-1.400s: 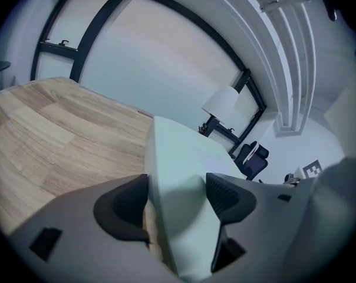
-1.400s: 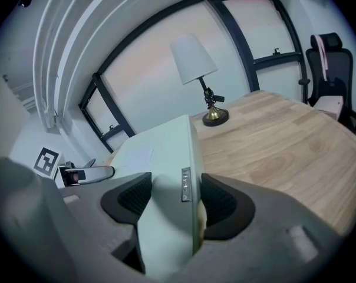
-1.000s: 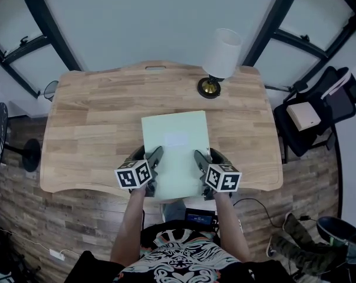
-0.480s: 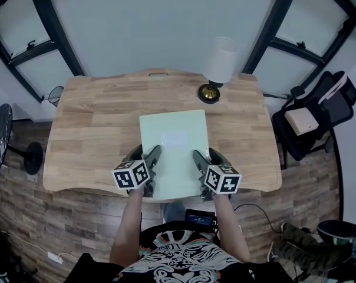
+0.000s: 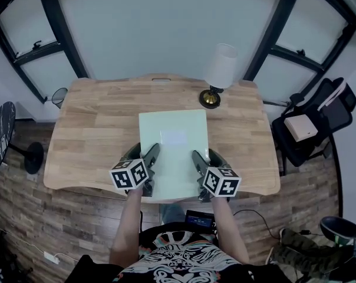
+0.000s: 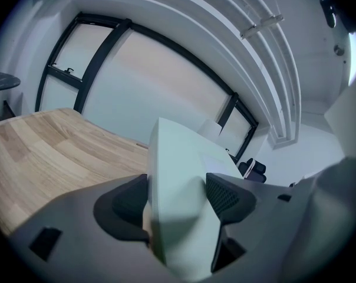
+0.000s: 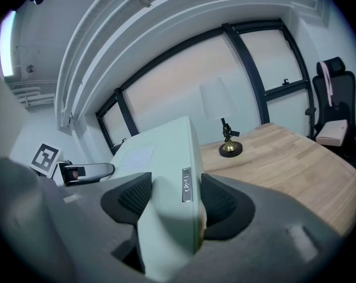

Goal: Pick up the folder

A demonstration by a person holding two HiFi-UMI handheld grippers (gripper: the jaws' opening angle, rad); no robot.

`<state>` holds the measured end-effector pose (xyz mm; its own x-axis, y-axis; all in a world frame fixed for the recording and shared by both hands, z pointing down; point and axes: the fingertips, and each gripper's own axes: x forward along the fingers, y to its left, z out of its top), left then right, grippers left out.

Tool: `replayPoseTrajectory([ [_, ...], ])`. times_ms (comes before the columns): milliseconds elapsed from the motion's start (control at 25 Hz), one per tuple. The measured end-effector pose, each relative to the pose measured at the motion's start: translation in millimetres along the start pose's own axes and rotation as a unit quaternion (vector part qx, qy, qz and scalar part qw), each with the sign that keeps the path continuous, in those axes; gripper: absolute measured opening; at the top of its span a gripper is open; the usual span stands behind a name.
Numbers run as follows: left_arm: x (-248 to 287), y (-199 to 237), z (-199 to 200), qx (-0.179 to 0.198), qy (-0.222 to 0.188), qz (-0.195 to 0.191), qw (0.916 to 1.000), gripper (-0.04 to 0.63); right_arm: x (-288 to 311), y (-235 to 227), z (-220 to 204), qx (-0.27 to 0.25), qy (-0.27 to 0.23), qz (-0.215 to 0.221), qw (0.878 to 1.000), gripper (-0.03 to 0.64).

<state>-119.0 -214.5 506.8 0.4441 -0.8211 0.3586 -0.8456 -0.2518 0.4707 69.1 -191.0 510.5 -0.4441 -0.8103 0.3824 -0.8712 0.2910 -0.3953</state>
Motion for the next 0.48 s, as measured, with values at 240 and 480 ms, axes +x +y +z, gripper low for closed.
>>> replayPoseTrajectory([
  [240,-3.2,-4.0,3.1,-0.002,-0.005,0.001,1.0000,0.295,-4.0,0.7,2.4,0.000,0.000,-0.001,1.000,0.256],
  [480,-7.2,-6.4,6.1,-0.002,-0.010,0.001,0.9999,0.295,-7.4,3.5,3.9,0.000,-0.005,-0.001,1.000,0.256],
])
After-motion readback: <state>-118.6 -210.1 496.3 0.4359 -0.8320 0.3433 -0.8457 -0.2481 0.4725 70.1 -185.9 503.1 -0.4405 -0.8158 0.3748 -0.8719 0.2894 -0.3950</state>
